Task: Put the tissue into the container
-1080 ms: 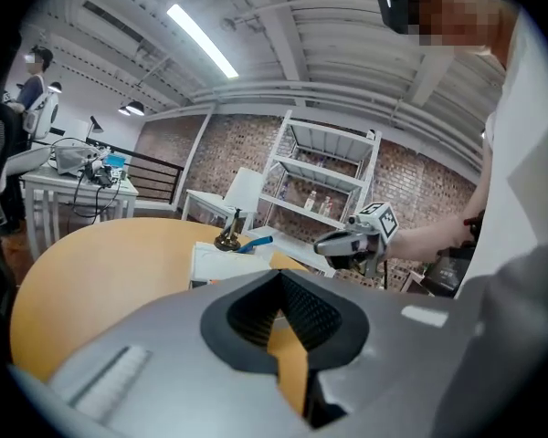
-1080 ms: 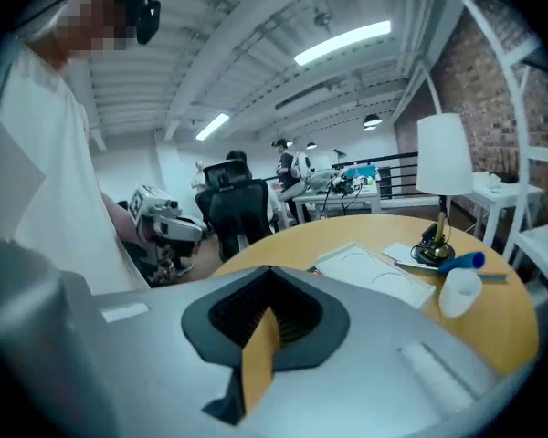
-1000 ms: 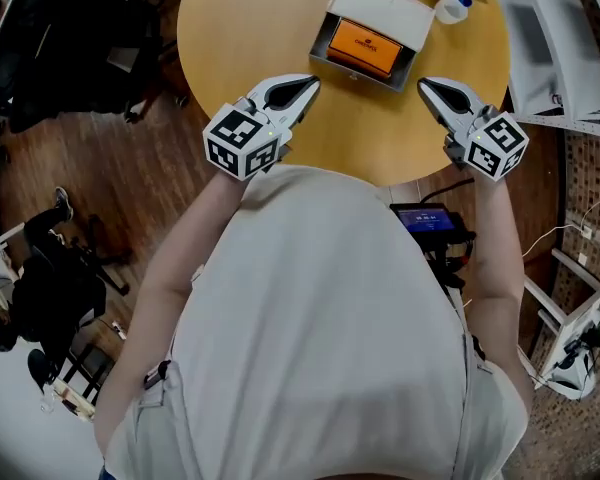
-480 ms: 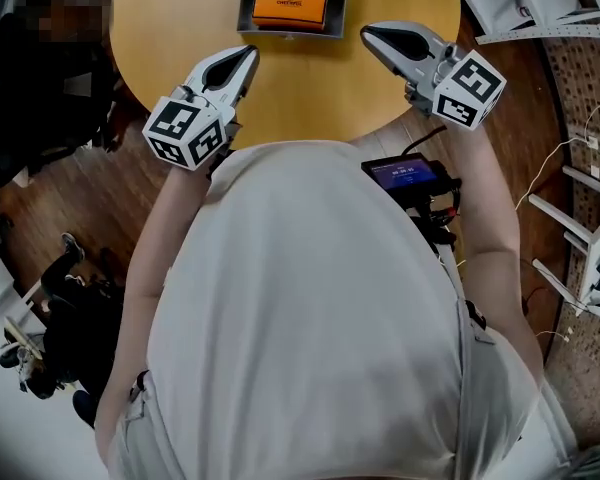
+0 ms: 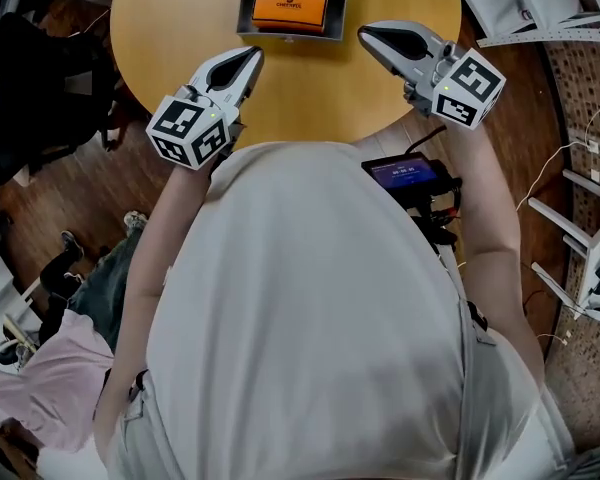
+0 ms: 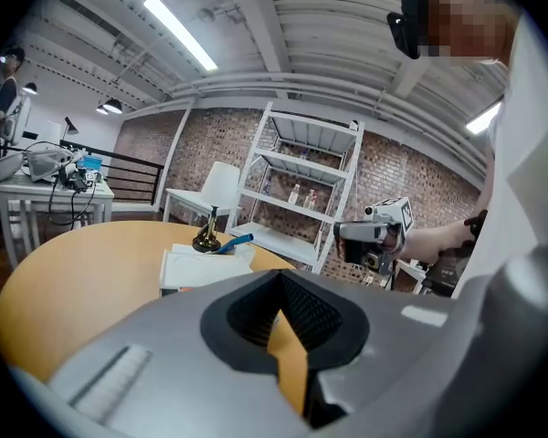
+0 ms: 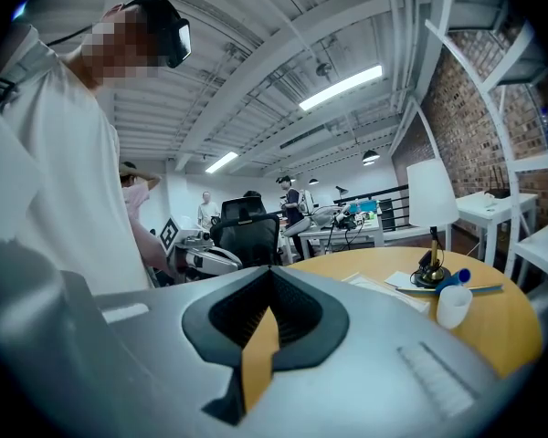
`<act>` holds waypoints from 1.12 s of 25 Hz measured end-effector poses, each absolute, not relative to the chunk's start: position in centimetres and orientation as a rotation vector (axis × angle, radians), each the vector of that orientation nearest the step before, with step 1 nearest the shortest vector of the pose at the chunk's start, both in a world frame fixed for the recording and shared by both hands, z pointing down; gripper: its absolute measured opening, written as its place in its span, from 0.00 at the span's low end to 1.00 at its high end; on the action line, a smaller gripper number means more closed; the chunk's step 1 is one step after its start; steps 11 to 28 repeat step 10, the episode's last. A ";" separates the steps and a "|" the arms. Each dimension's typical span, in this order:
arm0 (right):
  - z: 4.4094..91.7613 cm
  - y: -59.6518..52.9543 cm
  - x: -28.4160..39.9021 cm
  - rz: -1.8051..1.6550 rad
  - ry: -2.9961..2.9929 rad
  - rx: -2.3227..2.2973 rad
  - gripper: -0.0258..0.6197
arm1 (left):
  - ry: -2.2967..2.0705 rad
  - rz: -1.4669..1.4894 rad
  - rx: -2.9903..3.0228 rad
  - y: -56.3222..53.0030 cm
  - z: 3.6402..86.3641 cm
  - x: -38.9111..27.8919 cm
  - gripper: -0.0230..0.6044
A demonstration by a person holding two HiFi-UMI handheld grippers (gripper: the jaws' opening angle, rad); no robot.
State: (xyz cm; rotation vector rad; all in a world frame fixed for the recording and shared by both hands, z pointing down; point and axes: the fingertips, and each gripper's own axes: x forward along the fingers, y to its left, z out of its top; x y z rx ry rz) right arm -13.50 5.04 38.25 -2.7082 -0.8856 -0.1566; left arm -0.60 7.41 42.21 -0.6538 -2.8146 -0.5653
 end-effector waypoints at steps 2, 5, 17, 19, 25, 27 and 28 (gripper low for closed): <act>38.2 5.1 -13.4 -0.152 -0.883 -2.710 0.04 | -2.813 -0.562 -0.654 7.4 42.1 -0.6 0.04; 38.3 5.1 -13.3 -0.149 -0.873 -2.712 0.04 | -2.806 -0.563 -0.659 7.5 42.2 -0.6 0.04; 38.4 4.9 -13.4 -0.147 -0.867 -2.711 0.04 | -2.803 -0.563 -0.662 7.5 42.1 -0.7 0.04; 38.4 4.9 -13.4 -0.147 -0.867 -2.711 0.04 | -2.803 -0.563 -0.662 7.5 42.1 -0.7 0.04; 38.4 4.9 -13.4 -0.147 -0.867 -2.711 0.04 | -2.803 -0.563 -0.662 7.5 42.1 -0.7 0.04; 38.4 4.9 -13.4 -0.147 -0.867 -2.711 0.04 | -2.803 -0.563 -0.662 7.5 42.1 -0.7 0.04; 38.4 4.9 -13.4 -0.147 -0.867 -2.711 0.04 | -2.803 -0.563 -0.662 7.5 42.1 -0.7 0.04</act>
